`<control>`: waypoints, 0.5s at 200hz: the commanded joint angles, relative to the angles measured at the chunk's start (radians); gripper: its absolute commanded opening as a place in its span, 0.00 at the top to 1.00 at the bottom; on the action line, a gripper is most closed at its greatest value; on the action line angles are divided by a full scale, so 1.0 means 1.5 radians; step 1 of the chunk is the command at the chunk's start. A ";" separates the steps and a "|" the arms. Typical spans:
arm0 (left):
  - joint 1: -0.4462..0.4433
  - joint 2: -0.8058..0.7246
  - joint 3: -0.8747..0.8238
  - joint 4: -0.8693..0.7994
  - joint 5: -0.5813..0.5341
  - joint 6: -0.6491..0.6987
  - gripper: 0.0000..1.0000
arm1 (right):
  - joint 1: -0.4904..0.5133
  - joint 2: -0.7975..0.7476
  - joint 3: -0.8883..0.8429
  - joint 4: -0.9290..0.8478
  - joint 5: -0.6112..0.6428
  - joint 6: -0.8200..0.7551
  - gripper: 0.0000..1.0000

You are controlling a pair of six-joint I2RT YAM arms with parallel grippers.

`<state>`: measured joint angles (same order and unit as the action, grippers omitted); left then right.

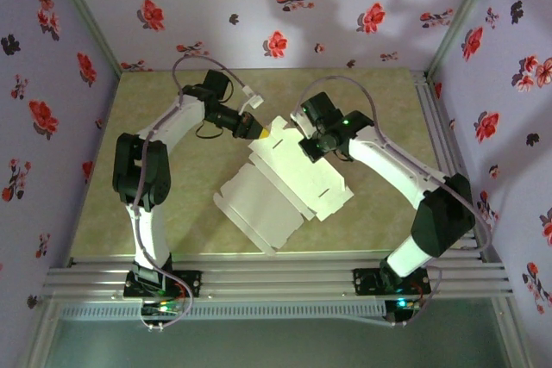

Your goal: Fold the paper box

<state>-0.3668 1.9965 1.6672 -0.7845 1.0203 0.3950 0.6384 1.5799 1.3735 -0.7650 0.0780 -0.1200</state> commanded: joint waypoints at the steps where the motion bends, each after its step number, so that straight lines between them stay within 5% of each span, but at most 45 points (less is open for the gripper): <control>1: -0.009 0.005 0.006 0.018 0.025 -0.007 0.95 | 0.027 0.009 -0.009 0.010 0.027 -0.006 0.90; 100: -0.005 -0.020 -0.063 0.195 -0.053 -0.137 0.80 | 0.139 0.069 0.045 -0.067 0.322 -0.031 0.98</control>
<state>-0.3691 1.9965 1.6096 -0.6067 0.9771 0.2676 0.8211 1.6527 1.3994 -0.7982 0.4374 -0.1390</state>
